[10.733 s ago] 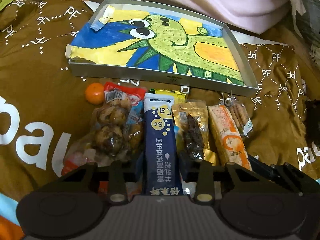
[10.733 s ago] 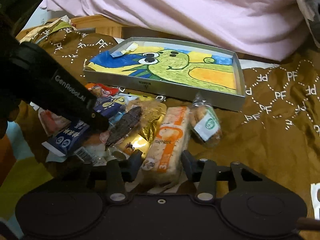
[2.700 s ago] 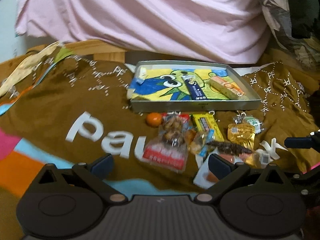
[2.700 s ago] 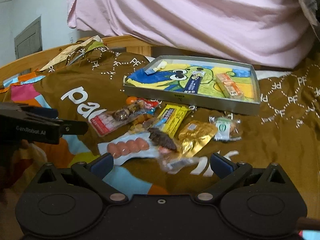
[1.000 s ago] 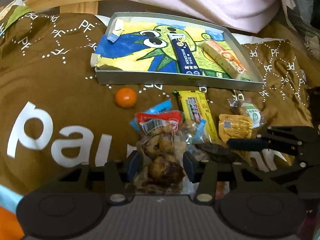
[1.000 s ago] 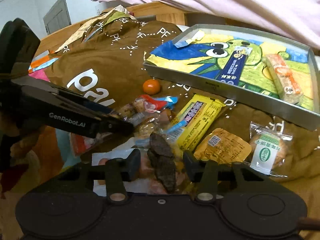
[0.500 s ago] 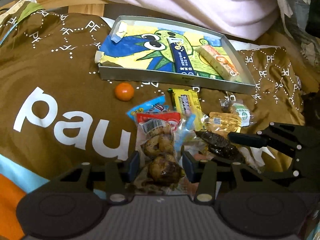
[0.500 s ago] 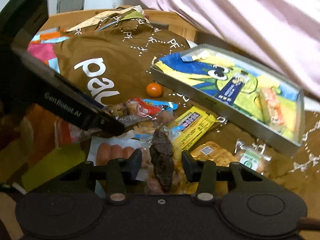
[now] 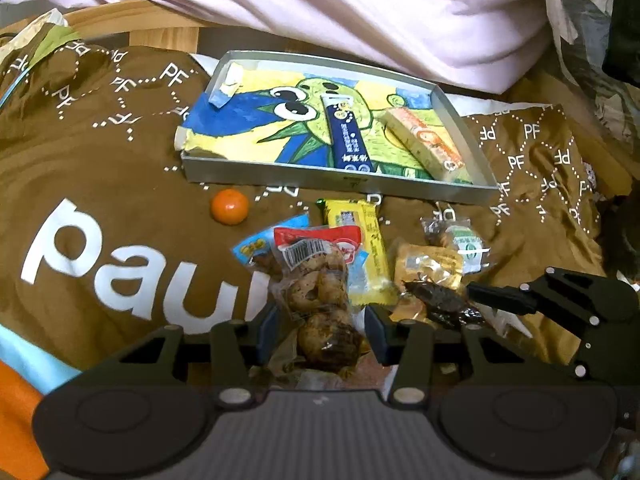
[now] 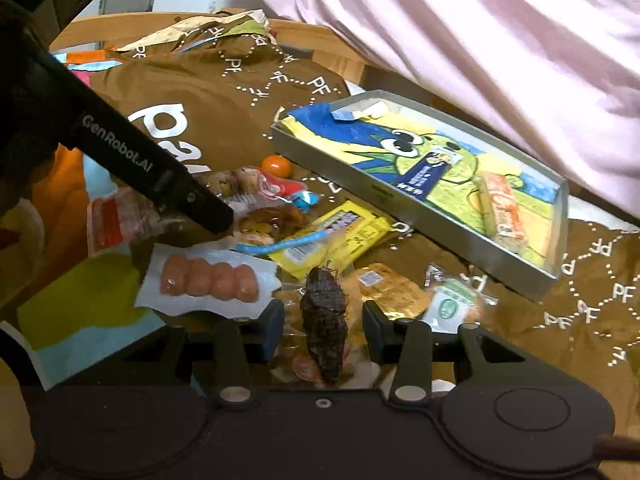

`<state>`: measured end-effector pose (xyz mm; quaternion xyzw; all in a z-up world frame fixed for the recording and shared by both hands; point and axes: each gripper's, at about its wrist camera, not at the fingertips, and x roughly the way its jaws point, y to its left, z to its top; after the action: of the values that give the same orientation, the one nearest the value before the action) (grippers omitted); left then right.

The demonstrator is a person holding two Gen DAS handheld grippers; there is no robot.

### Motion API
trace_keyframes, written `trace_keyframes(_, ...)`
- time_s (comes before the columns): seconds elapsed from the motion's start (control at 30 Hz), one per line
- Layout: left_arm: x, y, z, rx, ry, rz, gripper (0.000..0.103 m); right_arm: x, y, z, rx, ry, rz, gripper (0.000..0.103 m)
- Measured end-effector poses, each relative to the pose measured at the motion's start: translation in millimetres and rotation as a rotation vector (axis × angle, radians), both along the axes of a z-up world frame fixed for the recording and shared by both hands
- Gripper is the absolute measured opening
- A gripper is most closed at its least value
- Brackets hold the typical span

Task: Organize snacks
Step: 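Close the left gripper on the nut bag while the right gripper grips the meat stick, then lower the nut bag into the tray with the left tool while the right places the meat stick there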

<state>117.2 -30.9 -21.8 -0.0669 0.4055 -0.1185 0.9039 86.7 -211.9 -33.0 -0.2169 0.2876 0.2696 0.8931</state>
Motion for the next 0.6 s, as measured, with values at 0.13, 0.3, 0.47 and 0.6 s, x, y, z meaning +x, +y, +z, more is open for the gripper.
trace_keyframes(0.13,11.0,-3.5,8.1,-0.02,-0.026,0.014,0.051,-1.0,-5.7,6.6,-0.013,-0.061,-0.006,0.045)
trace_keyframes(0.3,40.0,-6.8,28.6,-0.029,-0.094,0.024,0.051,11.2,-12.7,21.7,-0.019,-0.129,-0.026,0.045)
trace_keyframes(0.47,81.2,-8.7,49.8,-0.022,-0.171,0.054,0.051,41.4,-12.1,43.5,-0.034,-0.192,-0.033,0.045)
trace_keyframes(0.6,119.5,-6.6,56.8,0.0,-0.198,0.072,0.051,68.8,-7.5,56.6,-0.047,-0.228,-0.045,0.045)
